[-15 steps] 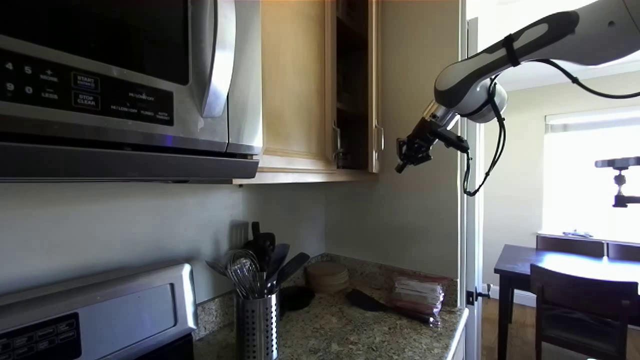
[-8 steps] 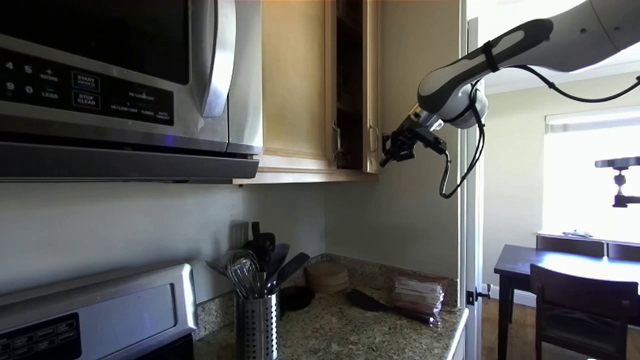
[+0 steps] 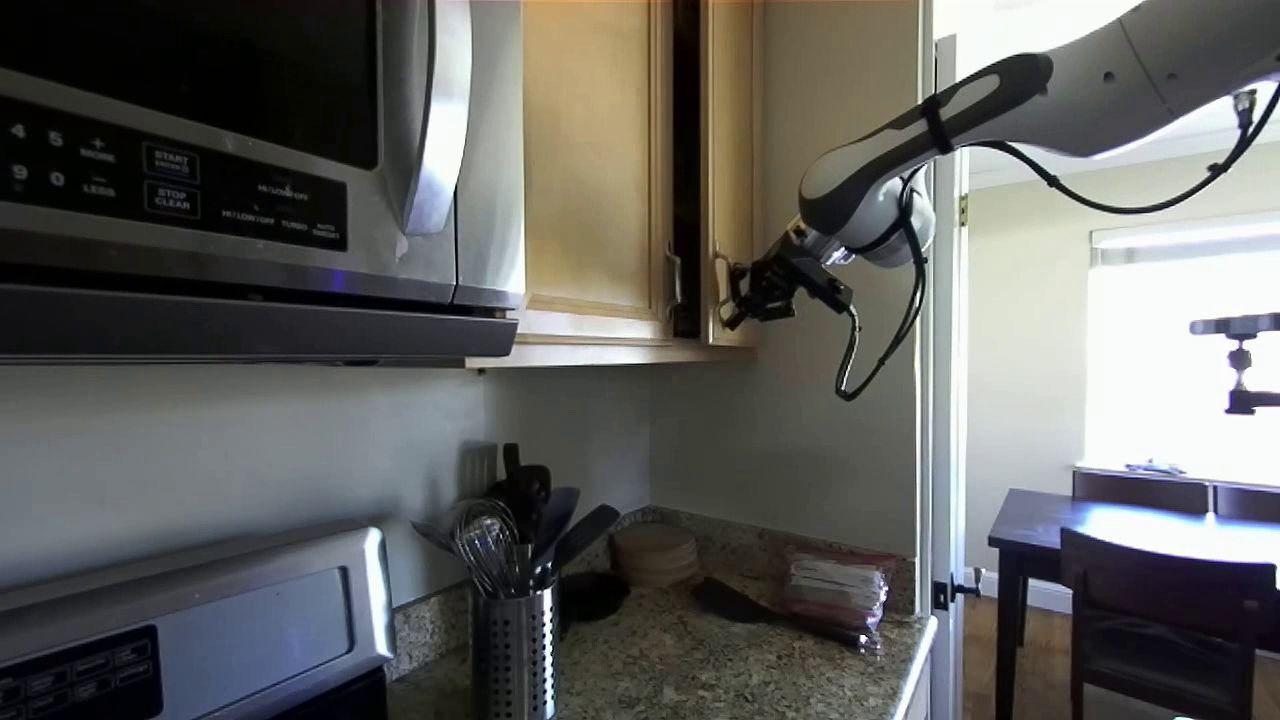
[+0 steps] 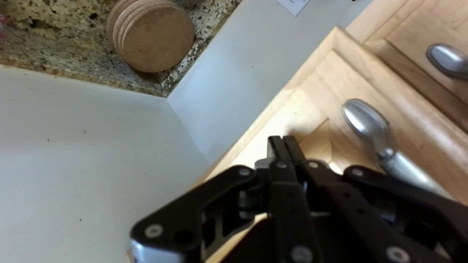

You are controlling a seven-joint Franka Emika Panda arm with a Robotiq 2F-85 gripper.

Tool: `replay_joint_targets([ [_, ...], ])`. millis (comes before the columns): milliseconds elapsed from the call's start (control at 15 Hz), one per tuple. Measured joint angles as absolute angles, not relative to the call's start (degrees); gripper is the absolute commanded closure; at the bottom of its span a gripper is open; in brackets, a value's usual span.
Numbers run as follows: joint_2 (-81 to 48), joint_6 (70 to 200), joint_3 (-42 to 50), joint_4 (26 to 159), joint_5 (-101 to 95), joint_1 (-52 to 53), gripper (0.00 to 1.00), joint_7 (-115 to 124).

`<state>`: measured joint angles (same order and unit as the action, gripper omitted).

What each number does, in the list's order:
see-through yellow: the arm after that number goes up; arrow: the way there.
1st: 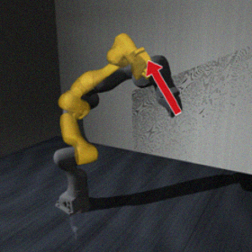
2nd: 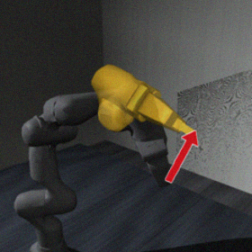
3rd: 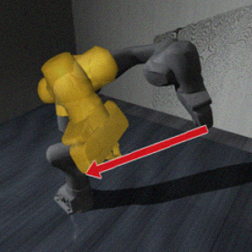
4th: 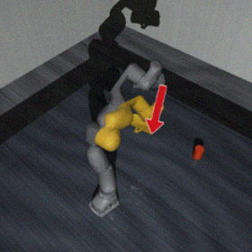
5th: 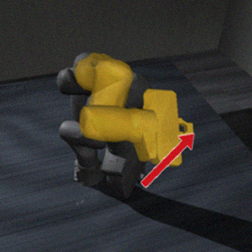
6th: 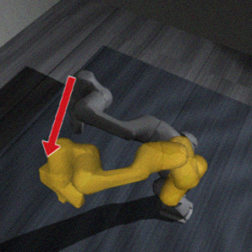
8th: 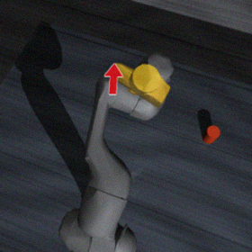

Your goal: Close the open cabinet door

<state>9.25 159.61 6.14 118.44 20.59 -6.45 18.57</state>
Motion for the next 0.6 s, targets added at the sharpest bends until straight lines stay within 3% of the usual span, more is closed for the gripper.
replay_joint_targets([
  [600, 5.4, 159.9, 5.1, 114.9, 24.3, -4.2, 0.97, 18.7],
])
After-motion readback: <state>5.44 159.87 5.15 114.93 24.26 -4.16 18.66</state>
